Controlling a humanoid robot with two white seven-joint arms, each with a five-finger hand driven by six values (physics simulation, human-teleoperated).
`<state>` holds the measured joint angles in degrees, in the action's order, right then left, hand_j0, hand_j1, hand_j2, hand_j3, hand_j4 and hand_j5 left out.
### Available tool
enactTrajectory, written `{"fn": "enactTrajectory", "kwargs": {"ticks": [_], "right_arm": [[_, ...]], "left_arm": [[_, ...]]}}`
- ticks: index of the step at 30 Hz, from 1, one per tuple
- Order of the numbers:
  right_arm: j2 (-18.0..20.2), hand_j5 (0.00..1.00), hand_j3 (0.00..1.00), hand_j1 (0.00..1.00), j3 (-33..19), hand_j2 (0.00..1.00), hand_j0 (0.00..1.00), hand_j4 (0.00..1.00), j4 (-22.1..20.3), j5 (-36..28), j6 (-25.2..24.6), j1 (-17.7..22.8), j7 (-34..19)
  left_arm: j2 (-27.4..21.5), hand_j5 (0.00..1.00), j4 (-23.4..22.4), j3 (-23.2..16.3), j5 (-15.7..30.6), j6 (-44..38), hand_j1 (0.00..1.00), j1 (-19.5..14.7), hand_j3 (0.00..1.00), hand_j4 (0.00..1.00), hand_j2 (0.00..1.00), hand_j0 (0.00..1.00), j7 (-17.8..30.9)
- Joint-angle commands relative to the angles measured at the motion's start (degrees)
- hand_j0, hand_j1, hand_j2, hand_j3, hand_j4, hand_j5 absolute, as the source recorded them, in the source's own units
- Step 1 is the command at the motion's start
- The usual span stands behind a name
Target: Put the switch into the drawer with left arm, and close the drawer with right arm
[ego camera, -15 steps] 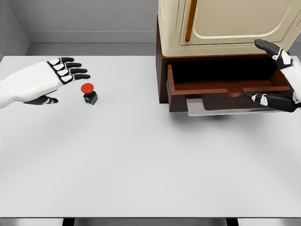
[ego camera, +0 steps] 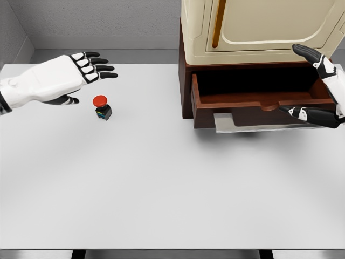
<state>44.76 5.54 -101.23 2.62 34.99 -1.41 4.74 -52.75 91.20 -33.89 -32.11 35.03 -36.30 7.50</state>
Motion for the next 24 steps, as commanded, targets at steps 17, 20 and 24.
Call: {"fn": "enactTrajectory", "kwargs": {"ticks": [17, 20, 24], "right_arm": [[-0.29, 1.00, 1.00, 1.00, -0.09, 1.00, 1.00, 1.00, -0.02, -0.42, 0.01, -0.09, 0.10], [-0.29, 1.00, 1.00, 1.00, -0.09, 1.00, 1.00, 1.00, -0.02, -0.43, 0.01, -0.09, 0.10], [-0.29, 1.00, 1.00, 1.00, -0.09, 1.00, 1.00, 1.00, -0.02, -0.51, 0.01, -0.09, 0.10]], "left_arm": [[1.07, 1.00, -8.23, -11.90, -0.14, -0.03, 1.00, -6.51, 1.00, 1.00, 1.00, 1.00, 1.73], [1.16, 1.00, -8.23, -12.34, -0.14, -0.03, 1.00, -6.51, 1.00, 1.00, 1.00, 1.00, 1.73], [3.27, 1.00, -10.16, -13.65, -0.32, -0.03, 1.00, -7.21, 1.00, 1.00, 1.00, 1.00, 1.90]]}}
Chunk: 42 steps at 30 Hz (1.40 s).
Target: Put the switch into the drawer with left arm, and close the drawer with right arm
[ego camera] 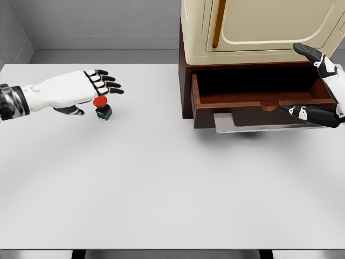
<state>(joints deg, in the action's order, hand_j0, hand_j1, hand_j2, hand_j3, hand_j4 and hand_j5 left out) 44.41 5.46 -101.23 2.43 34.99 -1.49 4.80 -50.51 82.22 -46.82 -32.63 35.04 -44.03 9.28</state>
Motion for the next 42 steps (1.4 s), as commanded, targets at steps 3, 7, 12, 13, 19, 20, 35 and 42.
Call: {"fn": "enactTrajectory", "kwargs": {"ticks": [3, 7, 12, 13, 19, 20, 35, 42], "right_arm": [[-0.03, 1.00, 1.00, 1.00, -0.01, 1.00, 1.00, 1.00, -0.02, -0.32, 0.01, 0.00, 0.03], [-0.03, 1.00, 1.00, 1.00, -0.01, 1.00, 1.00, 1.00, -0.02, -0.32, 0.01, 0.00, 0.03], [0.06, 1.00, 1.00, 1.00, -0.01, 1.00, 1.00, 1.00, -0.02, -0.32, 0.01, 0.00, 0.03], [0.06, 1.00, 1.00, 1.00, -0.01, 1.00, 1.00, 1.00, -0.02, -0.32, 0.01, 0.00, 0.03], [0.06, 1.00, 1.00, 1.00, -0.01, 1.00, 1.00, 1.00, -0.02, -0.32, 0.01, 0.00, 0.03], [0.06, 1.00, 1.00, 1.00, -0.01, 1.00, 1.00, 1.00, -0.02, -0.32, 0.01, 0.00, 0.03], [0.15, 1.00, 1.00, 1.00, -0.01, 1.00, 1.00, 1.00, -0.02, -0.32, 0.01, 0.09, 0.03], [0.06, 1.00, 1.00, 1.00, -0.01, 1.00, 1.00, 1.00, -0.02, -0.32, 0.01, 0.09, 0.03]], "left_arm": [[2.52, 1.00, -3.38, -1.70, 0.11, -0.04, 1.00, -0.53, 1.00, 1.00, 1.00, 1.00, 0.12], [2.52, 1.00, -4.70, -2.84, 0.11, -0.04, 1.00, -1.23, 1.00, 1.00, 1.00, 1.00, 0.12], [2.52, 1.00, -5.66, -4.68, 0.20, -0.04, 1.00, -2.46, 1.00, 1.00, 1.00, 1.00, 0.12], [2.61, 1.00, -6.80, -6.61, 0.29, -0.04, 1.00, -3.95, 1.00, 1.00, 1.00, 1.00, 0.12], [5.07, 1.00, -12.34, -8.64, 0.11, -0.04, 1.00, -6.07, 1.00, 1.00, 1.00, 1.00, 0.12], [5.34, 1.00, -12.87, -8.90, 0.03, -0.04, 1.00, -6.42, 1.00, 1.00, 1.00, 1.00, 0.12], [9.12, 0.99, -16.48, -9.08, 0.03, -0.04, 0.99, -7.65, 0.99, 0.99, 0.99, 0.99, 2.67], [9.55, 0.79, -18.41, -9.08, 0.03, -0.04, 0.79, -7.82, 0.79, 0.79, 0.79, 0.79, 5.22]]}}
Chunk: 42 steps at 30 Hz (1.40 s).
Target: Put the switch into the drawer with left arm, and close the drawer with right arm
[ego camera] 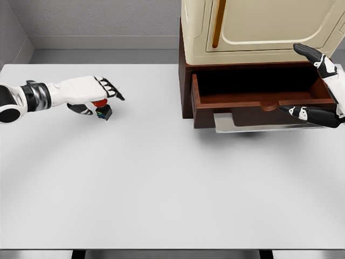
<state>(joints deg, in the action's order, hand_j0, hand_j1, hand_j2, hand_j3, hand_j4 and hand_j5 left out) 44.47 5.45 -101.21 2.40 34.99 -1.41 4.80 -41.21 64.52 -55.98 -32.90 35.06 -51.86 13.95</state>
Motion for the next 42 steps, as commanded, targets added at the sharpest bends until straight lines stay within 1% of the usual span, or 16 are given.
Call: {"fn": "enactTrajectory", "kwargs": {"ticks": [1, 4, 7, 8, 10, 11, 15, 18, 26, 29, 38, 42], "right_arm": [[0.00, 1.00, 1.00, 1.00, 0.00, 1.00, 1.00, 1.00, -0.04, -0.29, 0.01, 0.00, 0.03], [0.09, 1.00, 1.00, 1.00, 0.00, 1.00, 1.00, 1.00, -0.04, -0.29, 0.01, 0.00, 0.03], [0.00, 1.00, 1.00, 1.00, 0.00, 1.00, 1.00, 1.00, 0.04, -0.29, 0.01, 0.00, 0.03], [0.00, 1.00, 1.00, 1.00, -0.01, 1.00, 1.00, 1.00, -0.04, -0.29, 0.01, 0.00, 0.03], [0.09, 1.00, 1.00, 1.00, 0.00, 1.00, 1.00, 1.00, -0.04, -0.29, 0.01, 0.00, 0.12], [0.00, 1.00, 1.00, 1.00, 0.00, 1.00, 1.00, 1.00, -0.04, -0.29, 0.01, 0.00, 0.12], [0.00, 1.00, 1.00, 1.00, -0.09, 1.00, 1.00, 1.00, -0.04, -0.29, 0.01, 0.00, 0.03], [0.09, 1.00, 1.00, 1.00, 0.00, 1.00, 1.00, 1.00, -0.04, -0.37, 0.01, 0.09, 0.12], [0.09, 1.00, 1.00, 1.00, -0.09, 1.00, 1.00, 1.00, -0.04, -0.37, 0.01, 0.09, 0.12], [0.09, 1.00, 1.00, 1.00, -0.09, 1.00, 1.00, 1.00, -0.04, -0.37, 0.01, 0.09, 0.12], [0.00, 1.00, 1.00, 1.00, -0.09, 1.00, 1.00, 1.00, 0.04, -0.37, 0.01, 0.09, 0.12], [0.09, 1.00, 1.00, 1.00, -0.27, 1.00, 1.00, 1.00, -0.04, -0.37, 0.01, 0.26, 0.12]], "left_arm": [[0.34, 0.79, -1.15, 0.09, 0.29, -0.06, 0.79, 0.00, 0.79, 0.79, 0.79, 0.79, 0.55], [0.43, 0.79, -1.41, 0.09, 0.29, -0.06, 0.79, 0.00, 0.79, 0.79, 0.79, 0.79, 0.64], [0.43, 0.73, -1.50, 0.09, 0.21, -0.06, 0.73, 0.00, 0.73, 0.73, 0.73, 0.73, 0.64], [0.43, 0.73, -1.50, 0.09, 0.21, -0.06, 0.73, 0.00, 0.73, 0.73, 0.73, 0.73, 0.64], [0.43, 0.69, -1.59, 0.09, 0.21, -0.06, 0.69, 0.00, 0.69, 0.69, 0.69, 0.69, 0.99], [0.43, 0.66, -1.59, 0.09, 0.29, -0.06, 0.66, 0.00, 0.66, 0.66, 0.66, 0.66, 1.78], [0.43, 0.53, -1.67, 0.17, 0.38, -0.06, 0.53, -0.09, 0.53, 0.53, 0.53, 0.53, 1.87], [0.43, 0.49, -1.67, 0.26, 0.47, -0.06, 0.49, -0.18, 0.49, 0.49, 0.49, 0.49, 1.87], [0.43, 0.49, -1.67, 0.35, 0.82, -0.06, 0.49, -0.35, 0.49, 0.49, 0.49, 0.49, 1.78], [0.43, 0.49, -1.50, 0.53, 1.17, -0.06, 0.49, -1.23, 0.49, 0.49, 0.49, 0.49, 1.78], [0.34, 0.50, -0.88, 0.61, 3.90, -0.06, 0.50, -2.64, 0.50, 0.50, 0.50, 0.50, 1.78], [0.34, 0.50, 0.26, 0.61, 4.69, -0.06, 0.50, -2.81, 0.50, 0.50, 0.50, 0.50, 1.78]]}}
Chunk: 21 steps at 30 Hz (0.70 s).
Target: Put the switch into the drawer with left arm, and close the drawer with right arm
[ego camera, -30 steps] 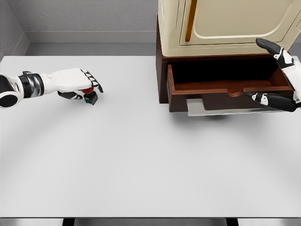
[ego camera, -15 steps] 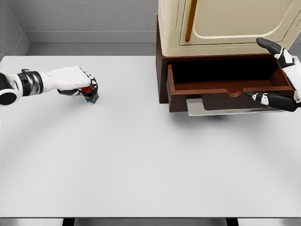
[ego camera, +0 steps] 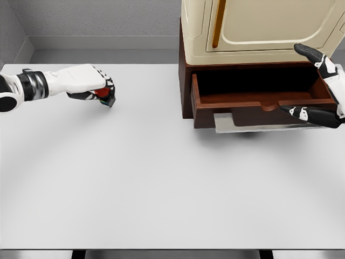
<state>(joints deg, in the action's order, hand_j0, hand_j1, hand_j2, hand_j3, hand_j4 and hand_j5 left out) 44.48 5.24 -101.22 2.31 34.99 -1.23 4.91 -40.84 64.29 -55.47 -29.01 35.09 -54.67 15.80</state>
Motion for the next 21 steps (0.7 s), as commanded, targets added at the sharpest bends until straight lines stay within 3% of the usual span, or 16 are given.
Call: {"fn": "enactTrajectory", "kwargs": {"ticks": [1, 21], "right_arm": [[0.08, 1.00, 1.00, 1.00, -0.14, 1.00, 1.00, 1.00, -0.03, -0.29, 0.01, 0.00, 0.10], [0.17, 1.00, 1.00, 1.00, -0.31, 1.00, 1.00, 1.00, -0.03, -0.38, 0.01, 0.17, 0.10]], "left_arm": [[-0.03, 0.50, 1.19, 0.19, 0.79, -0.09, 0.50, 0.00, 0.50, 0.50, 0.50, 0.50, -0.07], [0.05, 0.50, 14.55, 0.36, 3.17, -0.09, 0.50, -3.16, 0.50, 0.50, 0.50, 0.50, -0.07]]}}
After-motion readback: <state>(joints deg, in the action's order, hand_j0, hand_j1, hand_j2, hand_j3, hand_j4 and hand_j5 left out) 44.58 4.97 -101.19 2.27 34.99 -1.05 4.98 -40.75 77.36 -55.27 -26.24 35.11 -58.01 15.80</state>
